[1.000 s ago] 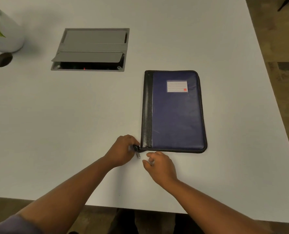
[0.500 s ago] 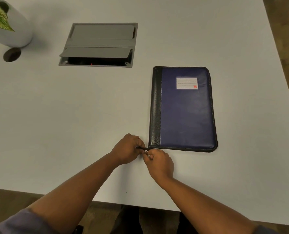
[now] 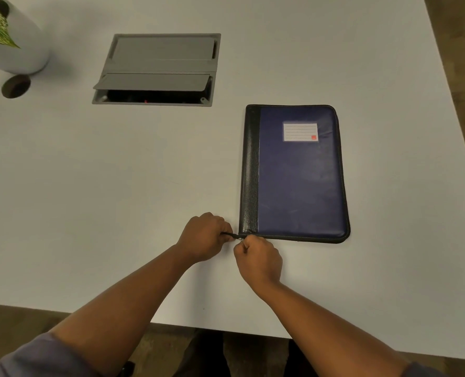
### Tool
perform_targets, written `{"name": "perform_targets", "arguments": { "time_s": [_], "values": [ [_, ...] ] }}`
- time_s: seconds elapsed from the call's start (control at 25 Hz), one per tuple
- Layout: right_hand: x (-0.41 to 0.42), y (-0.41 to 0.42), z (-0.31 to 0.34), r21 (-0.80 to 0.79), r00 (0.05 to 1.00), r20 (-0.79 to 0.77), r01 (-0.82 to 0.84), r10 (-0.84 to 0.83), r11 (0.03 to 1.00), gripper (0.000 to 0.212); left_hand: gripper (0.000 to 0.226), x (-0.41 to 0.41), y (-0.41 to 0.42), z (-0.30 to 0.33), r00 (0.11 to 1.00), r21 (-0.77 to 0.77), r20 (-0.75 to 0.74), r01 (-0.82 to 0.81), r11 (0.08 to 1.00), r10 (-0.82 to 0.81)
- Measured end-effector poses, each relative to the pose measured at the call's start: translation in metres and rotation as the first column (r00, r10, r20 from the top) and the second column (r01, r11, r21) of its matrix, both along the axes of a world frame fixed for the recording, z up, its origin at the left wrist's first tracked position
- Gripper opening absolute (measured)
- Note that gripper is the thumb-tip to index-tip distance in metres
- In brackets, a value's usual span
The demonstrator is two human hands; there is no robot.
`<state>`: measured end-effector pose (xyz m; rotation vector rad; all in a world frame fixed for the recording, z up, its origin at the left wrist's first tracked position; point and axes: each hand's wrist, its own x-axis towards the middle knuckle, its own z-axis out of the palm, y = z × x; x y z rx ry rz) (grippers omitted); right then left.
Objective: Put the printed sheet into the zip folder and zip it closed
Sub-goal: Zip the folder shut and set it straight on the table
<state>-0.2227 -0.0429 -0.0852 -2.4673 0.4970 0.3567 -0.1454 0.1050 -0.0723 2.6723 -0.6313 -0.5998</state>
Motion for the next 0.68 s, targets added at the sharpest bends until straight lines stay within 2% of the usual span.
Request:
{"name": "perform_targets", "arguments": {
  "time_s": [0.32, 0.68],
  "values": [
    [0.000, -0.030, 0.002, -0.062, 0.999, -0.028, 0.043, -0.045, 0.997, 0.025, 0.015, -0.004, -0.006, -0.007, 0.993, 0.106, 0.120, -0.020, 0.994, 0.007],
    [-0.019, -0.099, 0.004, -0.063, 0.991, 0.006, 0.134, -0.134, 0.989, 0.029, 0.013, 0.002, -0.011, -0.003, 0.997, 0.206, 0.078, 0.006, 0.978, -0.023]
  ]
}}
